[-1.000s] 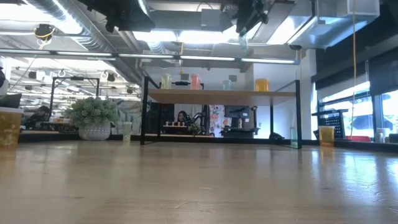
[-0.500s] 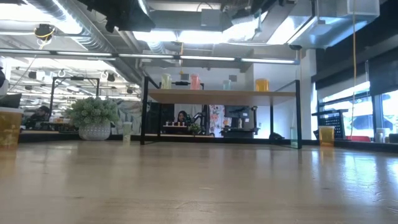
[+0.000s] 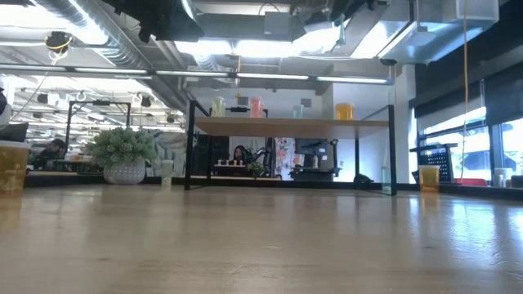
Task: Pick and place medicine bottles onto shelf by color
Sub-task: Put the bottom blue pill bottle on the shelf aligned with the other blue pill bottle
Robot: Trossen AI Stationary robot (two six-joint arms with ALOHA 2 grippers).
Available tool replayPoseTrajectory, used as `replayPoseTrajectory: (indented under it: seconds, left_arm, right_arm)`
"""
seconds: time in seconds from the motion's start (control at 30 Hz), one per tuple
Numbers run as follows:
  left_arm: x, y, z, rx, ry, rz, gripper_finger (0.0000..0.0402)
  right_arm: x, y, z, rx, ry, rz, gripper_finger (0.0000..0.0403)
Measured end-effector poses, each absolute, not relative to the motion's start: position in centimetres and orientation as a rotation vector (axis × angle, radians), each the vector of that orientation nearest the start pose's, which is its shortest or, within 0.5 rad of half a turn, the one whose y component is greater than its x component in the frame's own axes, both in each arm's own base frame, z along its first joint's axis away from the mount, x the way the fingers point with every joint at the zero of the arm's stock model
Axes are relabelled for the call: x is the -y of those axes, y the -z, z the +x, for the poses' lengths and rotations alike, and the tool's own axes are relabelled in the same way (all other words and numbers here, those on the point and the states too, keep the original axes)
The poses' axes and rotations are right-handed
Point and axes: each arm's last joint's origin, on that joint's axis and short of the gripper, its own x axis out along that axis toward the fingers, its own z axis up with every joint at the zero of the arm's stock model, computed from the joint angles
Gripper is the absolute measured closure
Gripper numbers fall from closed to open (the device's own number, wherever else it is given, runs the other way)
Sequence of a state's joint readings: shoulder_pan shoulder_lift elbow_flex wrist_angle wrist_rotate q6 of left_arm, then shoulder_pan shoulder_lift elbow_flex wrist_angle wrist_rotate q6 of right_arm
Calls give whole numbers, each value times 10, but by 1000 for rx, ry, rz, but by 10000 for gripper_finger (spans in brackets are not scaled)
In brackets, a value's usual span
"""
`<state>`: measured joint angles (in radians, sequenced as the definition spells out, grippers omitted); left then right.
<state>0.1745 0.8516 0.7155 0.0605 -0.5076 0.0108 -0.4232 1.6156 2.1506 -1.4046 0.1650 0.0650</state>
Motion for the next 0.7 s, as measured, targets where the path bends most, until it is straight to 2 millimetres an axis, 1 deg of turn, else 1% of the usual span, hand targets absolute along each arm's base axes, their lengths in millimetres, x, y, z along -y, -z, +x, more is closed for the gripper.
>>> replayPoseTrajectory:
  seconds: [0.07,0.17,0.27,0.47,0.6,0.7]
  left_arm:
    - [-47,-321,184,-80,-681,23,260]
    - [-47,-321,184,-80,-681,23,260]
    - [-47,-321,184,-80,-682,23,260]
    - [-47,-321,184,-80,-681,23,260]
    - [-47,-321,184,-80,-681,23,260]
    - [-47,-321,184,-80,-681,23,260]
  right_arm:
    - [119,-458,251,-856,572,164,276]
    - [119,-436,247,-823,576,163,276]
    - [119,-418,241,-753,583,179,276]
    - [118,-380,240,-612,498,227,276]
    - [119,-352,246,-578,457,237,276]
    - [121,-341,252,-515,418,234,276]
